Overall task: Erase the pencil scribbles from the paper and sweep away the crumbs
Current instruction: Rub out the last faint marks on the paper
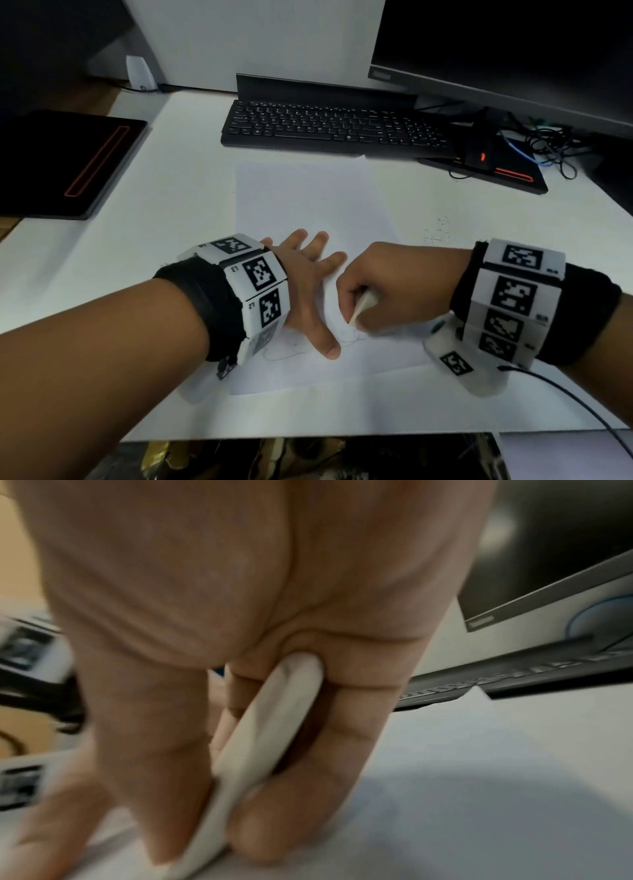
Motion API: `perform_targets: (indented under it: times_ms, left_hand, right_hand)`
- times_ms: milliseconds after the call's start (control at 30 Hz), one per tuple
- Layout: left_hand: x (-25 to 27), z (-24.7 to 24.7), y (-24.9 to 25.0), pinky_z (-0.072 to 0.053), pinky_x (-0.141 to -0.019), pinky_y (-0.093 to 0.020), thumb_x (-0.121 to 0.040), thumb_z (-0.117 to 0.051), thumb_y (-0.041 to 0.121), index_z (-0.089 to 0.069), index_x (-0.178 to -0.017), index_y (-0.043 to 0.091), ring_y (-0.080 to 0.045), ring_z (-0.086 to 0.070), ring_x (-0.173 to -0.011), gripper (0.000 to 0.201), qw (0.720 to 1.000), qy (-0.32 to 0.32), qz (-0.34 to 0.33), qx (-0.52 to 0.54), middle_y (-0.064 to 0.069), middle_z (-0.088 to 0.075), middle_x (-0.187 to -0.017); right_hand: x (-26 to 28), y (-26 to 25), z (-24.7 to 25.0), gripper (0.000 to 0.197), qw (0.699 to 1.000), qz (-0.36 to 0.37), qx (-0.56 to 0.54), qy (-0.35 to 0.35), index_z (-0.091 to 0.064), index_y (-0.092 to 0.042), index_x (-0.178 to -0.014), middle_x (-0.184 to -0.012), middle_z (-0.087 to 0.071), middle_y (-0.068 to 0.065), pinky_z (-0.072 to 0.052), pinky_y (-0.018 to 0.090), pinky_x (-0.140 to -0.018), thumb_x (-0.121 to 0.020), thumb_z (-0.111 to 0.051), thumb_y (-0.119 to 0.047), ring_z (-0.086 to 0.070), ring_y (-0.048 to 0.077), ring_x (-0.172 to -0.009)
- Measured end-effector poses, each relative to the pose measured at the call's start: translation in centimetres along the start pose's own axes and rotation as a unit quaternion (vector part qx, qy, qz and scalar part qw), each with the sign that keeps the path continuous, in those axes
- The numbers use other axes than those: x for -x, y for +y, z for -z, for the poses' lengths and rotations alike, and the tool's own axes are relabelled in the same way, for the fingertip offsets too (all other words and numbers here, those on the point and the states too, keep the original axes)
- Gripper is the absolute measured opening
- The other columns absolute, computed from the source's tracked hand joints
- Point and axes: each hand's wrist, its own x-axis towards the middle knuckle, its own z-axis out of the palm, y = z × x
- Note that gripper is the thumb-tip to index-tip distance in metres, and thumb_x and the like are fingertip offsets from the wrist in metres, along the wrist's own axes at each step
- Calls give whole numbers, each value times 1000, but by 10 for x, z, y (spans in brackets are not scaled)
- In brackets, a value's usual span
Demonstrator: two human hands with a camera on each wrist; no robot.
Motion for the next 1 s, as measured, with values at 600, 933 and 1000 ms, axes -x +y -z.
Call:
perform_targets:
  times_ms: [600,933,1000]
  left_hand:
    - [-3,-3,-5,2,-119,-55,-59,-66,83,20,-149,45,-21,24,-147,130,1000,-4,-5,1,8,29,-158]
    - [-1,-2,-3,0,-119,-55,-60,-66,82,21,-149,43,-20,24,-147,130,1000,-6,-1,-3,8,29,-158]
    - [-1,-2,-2,-1,-119,-56,-60,-66,82,21,-149,43,-21,24,-147,130,1000,-4,0,-1,7,28,-159]
  right_hand:
    - [2,6,1,11,1000,-15,-5,-2,-67,-30,-84,-71,-59,-21,-41,6,-60,-81,-69,-20,-53,-16,-68]
    - [8,19,6,10,998,-54,-18,20,-69,-28,-84,-70,-62,-20,-42,6,-59,-80,-68,-19,-56,-11,-68]
    - [8,25,9,10,995,-78,-25,51,-69,-28,-84,-71,-63,-20,-43,6,-59,-80,-67,-19,-57,-9,-69]
